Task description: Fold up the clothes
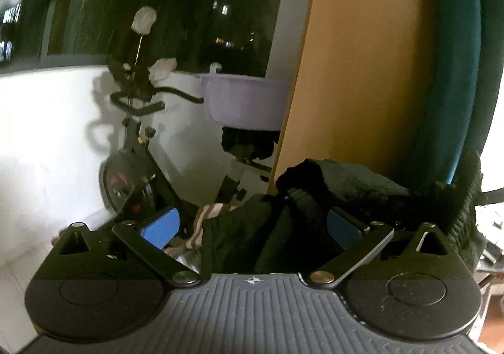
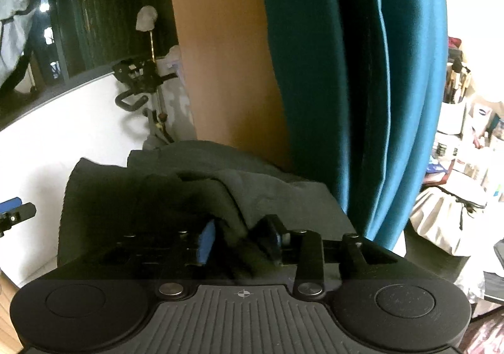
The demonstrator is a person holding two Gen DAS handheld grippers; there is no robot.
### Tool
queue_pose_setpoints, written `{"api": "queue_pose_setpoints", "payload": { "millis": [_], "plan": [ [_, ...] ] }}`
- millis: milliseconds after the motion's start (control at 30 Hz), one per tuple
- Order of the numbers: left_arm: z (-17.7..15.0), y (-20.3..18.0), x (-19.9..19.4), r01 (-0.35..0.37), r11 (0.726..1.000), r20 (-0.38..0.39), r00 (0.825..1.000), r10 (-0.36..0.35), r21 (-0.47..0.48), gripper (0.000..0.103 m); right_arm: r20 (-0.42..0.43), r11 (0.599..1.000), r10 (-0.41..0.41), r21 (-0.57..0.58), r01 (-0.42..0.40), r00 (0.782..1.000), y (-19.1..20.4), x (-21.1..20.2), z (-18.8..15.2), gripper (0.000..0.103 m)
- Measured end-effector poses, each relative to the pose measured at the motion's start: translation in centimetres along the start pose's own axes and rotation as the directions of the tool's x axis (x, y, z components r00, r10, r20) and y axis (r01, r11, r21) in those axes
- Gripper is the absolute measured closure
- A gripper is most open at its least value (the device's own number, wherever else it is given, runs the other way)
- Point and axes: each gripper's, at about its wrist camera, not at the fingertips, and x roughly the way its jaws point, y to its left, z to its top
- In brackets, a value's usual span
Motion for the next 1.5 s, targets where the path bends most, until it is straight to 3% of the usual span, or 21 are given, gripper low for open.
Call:
{"api": "queue_pose_setpoints", "payload": {
  "millis": [333,667,767,1000,1133,1167,1267,1367,1500],
  "plan": [
    [1.8,-0.6,-3.0,-0.04,0.999,0.061,0.997,0.039,0.002,0.001,0.129,0.999,0.037,-0.037,-0.033,0.991,-2.2,-6.4,1.6,0.057],
    [2.9,-4.5,-7.1,-0.11,0.993,0.118,0.986,0.116,-0.052,0.001,0.281,0.992,0.101,-0.107,-0.073,0.955,-5.3,-13.3,3.9,0.055],
    [3.1,-6.6,-8.3,-0.132,0.991,0.131,0.982,0.133,-0.02,0.001,0.322,0.986,0.13,-0.14,-0.088,0.938,-7.2,-15.5,4.6,0.042],
    [0.9,-9.6,-9.0,-0.198,0.975,0.077,0.979,0.191,0.105,0.001,0.253,0.952,0.198,-0.279,-0.124,0.947,-8.9,-14.7,1.5,0.037],
    [0.3,-8.9,-8.6,-0.2,0.974,0.039,0.98,0.197,0.109,0.001,0.215,0.914,0.243,-0.379,-0.148,0.946,-7.3,-12.2,-1.3,0.028],
    [0.2,-8.7,-8.4,-0.196,0.974,0.03,0.981,0.193,0.112,0.001,0.211,0.898,0.252,-0.414,-0.147,0.944,-6.6,-11.8,-2.1,0.019],
    [-0.6,-8.0,-7.3,-0.179,0.973,0.003,0.984,0.181,0.145,0.001,0.197,0.846,0.267,-0.517,-0.131,0.943,-4.3,-10.8,-4.6,0.007],
    [-2.5,-7.8,-5.6,-0.163,0.963,-0.031,0.984,0.173,0.215,0.001,0.177,0.787,0.246,-0.611,-0.089,0.953,-1.5,-9.4,-7.0,0.001],
    [-4.4,-6.3,-3.5,-0.09,0.978,-0.093,0.99,0.109,0.19,0.001,0.148,0.69,0.183,-0.723,-0.02,0.972,2.1,-6.8,-9.4,0.001]
  ]
}}
